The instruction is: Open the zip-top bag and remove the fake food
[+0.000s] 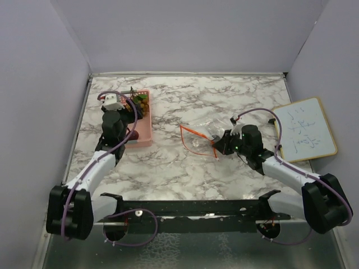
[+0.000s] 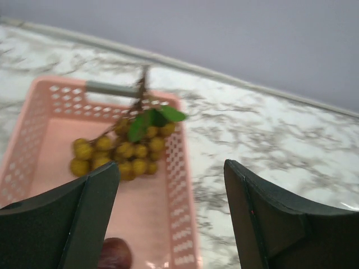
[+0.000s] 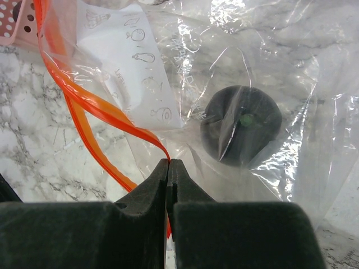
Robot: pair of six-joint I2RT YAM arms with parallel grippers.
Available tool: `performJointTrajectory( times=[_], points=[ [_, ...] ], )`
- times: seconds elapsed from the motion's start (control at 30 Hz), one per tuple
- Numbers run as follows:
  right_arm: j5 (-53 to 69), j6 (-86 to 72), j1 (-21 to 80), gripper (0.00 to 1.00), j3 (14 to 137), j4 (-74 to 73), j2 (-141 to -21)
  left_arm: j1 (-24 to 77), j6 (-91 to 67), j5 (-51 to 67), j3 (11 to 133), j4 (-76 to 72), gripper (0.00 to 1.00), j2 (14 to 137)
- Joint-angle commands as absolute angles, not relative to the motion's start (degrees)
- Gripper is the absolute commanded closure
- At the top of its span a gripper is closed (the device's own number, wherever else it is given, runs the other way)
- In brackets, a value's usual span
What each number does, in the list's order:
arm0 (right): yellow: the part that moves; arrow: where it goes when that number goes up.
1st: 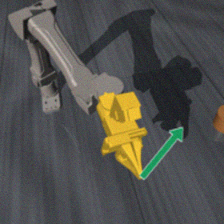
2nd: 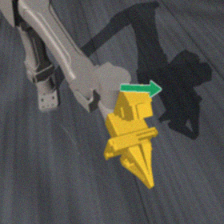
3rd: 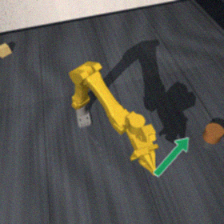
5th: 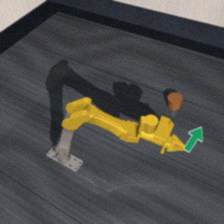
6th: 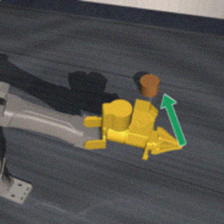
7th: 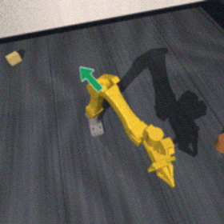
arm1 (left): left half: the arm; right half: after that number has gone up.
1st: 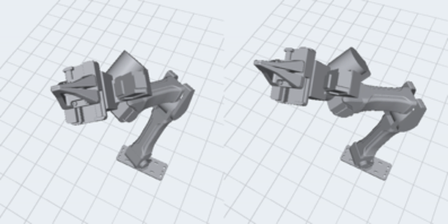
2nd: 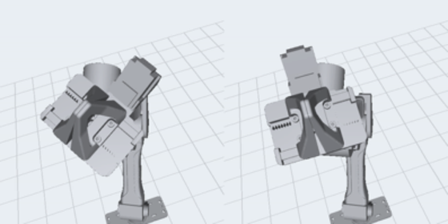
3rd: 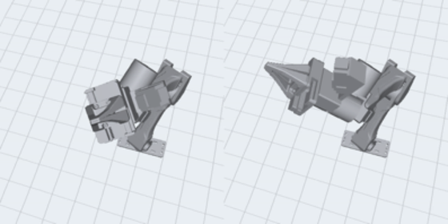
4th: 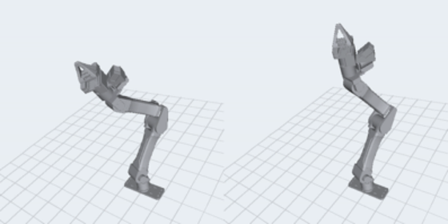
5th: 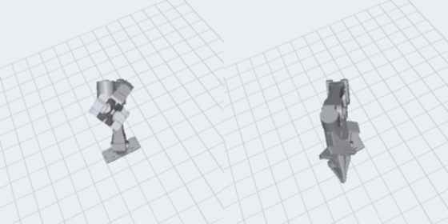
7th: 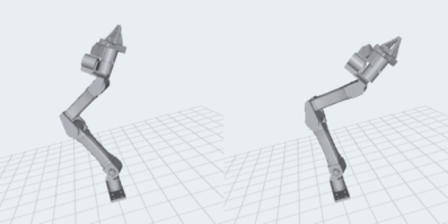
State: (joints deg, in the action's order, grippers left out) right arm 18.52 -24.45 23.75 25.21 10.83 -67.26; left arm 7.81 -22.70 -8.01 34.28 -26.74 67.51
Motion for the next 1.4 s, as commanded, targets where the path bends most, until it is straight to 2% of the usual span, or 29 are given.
performJointTrajectory(
  times=[0.0, 0.13, 0.27, 0.4, 0.5, 0.63, 1.1, 1.37],
  points=[
    [18.65, -25.09, 24.55, 0.99, 26.13, 12.07, -65.59, 18.67, -21.48, -11.62, 35.59, -25.02, 0.22, 61.20],
    [17.69, -25.65, 25.21, 0.99, 27.05, 10.81, -63.97, 31.98, -22.88, -12.15, 35.60, -26.68, 0.26, 60.78],
    [14.79, -24.79, 27.01, 0.99, 29.17, 6.76, -60.05, 43.37, -23.43, -14.05, 34.52, -32.56, 0.33, 65.76],
    [14.66, -25.09, 27.50, 0.99, 30.30, 4.93, -57.43, 49.54, -22.66, -13.84, 36.31, -35.45, 0.44, 74.37],
    [14.72, -25.32, 27.68, 0.99, 30.69, 4.17, -56.79, 53.02, -21.17, -14.85, 36.08, -38.52, 0.46, 78.83],
    [13.57, -24.91, 27.67, 0.99, 30.76, 3.21, -56.22, 54.85, -20.75, -15.19, 34.82, -40.97, 0.55, 81.14],
    [12.48, -23.98, 27.66, 0.99, 31.76, 0.12, -52.91, 55.11, -20.03, -14.99, 40.08, -42.63, 0.55, 94.11],
    [13.86, -24.43, 27.69, 0.99, 31.45, 0.52, -52.68, 55.20, -21.49, -12.12, 43.34, -45.61, 0.47, 99.70]
  ],
)
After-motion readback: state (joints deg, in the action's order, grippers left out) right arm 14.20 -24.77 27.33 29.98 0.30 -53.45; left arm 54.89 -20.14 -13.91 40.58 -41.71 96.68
